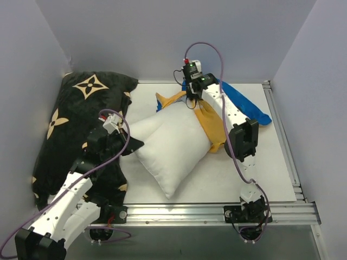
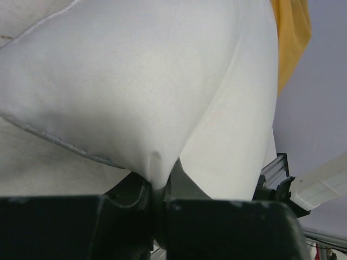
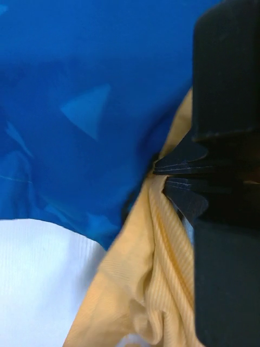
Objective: Remove the pillowcase from the pillow
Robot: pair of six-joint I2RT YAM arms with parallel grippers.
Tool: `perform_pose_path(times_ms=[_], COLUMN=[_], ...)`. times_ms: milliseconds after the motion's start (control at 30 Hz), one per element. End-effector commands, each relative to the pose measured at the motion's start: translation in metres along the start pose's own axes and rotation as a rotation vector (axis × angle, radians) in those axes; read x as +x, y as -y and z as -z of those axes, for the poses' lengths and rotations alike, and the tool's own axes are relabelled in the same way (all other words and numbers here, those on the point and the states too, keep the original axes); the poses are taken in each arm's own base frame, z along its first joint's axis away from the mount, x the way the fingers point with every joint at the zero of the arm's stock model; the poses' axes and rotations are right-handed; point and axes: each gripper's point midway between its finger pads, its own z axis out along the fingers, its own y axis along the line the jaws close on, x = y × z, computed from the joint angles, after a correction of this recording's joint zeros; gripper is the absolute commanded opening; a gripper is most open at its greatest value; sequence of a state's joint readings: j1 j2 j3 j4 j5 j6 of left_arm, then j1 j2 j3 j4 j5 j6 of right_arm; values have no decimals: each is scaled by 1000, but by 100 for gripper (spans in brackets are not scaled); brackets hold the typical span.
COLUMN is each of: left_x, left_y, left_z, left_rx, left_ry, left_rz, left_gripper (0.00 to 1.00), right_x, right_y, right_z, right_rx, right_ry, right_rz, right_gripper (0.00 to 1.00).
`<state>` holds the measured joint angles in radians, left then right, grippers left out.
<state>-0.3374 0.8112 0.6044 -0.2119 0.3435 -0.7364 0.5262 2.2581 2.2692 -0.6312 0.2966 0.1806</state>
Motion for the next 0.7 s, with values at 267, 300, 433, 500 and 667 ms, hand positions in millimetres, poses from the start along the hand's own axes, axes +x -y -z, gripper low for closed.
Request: perform_pose_path(times_ms=[267, 300, 433, 500, 667], left_x=[-104, -125, -164, -180, -221], left_y=[-78, -70, -78, -83, -88], left_z=[50, 48, 24, 20, 7], left_rx=[-343, -319, -358, -389, -438], left_ry=[202, 246, 284, 298, 331], left_rz=[104, 99, 115, 105, 93], left_gripper=[0, 0, 0, 0, 0], right_x=[9, 4, -15, -20, -13], right_y=[177, 167, 116, 101, 93], right_z=[7, 14, 40, 53, 107], right_rx=[200, 137, 17, -21, -104], right_ry=[-18, -6, 56, 71, 109], right_rz=[-470, -467, -360, -330, -347], right_gripper=[0, 0, 18, 30, 79])
